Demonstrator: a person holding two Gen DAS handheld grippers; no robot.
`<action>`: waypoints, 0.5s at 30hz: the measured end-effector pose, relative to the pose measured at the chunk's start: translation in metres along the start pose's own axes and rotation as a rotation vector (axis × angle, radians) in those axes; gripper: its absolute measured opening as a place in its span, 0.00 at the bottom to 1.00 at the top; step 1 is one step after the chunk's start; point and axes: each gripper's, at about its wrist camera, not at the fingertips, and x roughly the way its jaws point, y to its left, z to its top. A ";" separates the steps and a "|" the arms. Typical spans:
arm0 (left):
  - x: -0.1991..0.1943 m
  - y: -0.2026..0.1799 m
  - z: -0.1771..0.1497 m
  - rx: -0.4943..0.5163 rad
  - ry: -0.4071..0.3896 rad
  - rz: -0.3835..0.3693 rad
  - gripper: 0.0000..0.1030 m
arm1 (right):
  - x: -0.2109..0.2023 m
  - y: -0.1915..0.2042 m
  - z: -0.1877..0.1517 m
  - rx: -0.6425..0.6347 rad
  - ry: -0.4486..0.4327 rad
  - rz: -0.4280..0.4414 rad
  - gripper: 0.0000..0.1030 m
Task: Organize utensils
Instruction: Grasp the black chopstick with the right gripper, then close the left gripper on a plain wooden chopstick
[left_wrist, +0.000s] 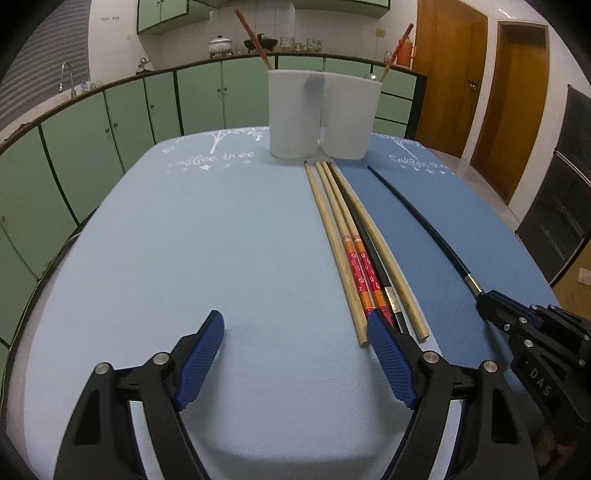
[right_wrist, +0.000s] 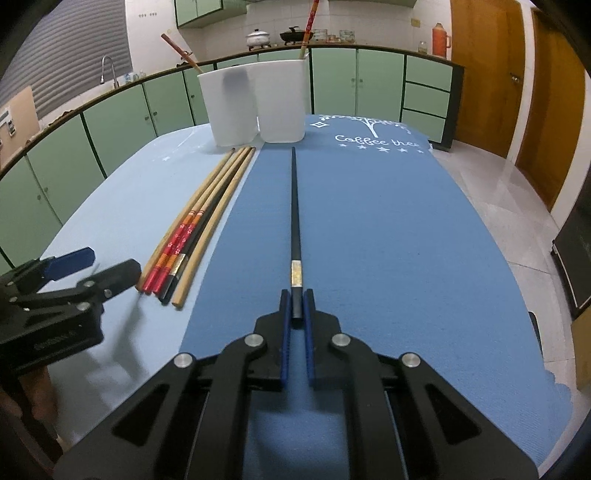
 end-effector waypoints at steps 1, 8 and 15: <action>0.001 -0.001 0.000 0.002 0.002 -0.005 0.75 | 0.000 0.000 0.000 0.000 0.000 0.001 0.06; 0.003 -0.002 0.001 -0.003 0.014 0.005 0.67 | 0.000 -0.001 -0.001 0.008 0.000 0.007 0.06; 0.003 0.010 0.000 -0.024 0.025 0.046 0.61 | 0.000 -0.001 -0.001 0.011 0.000 0.013 0.06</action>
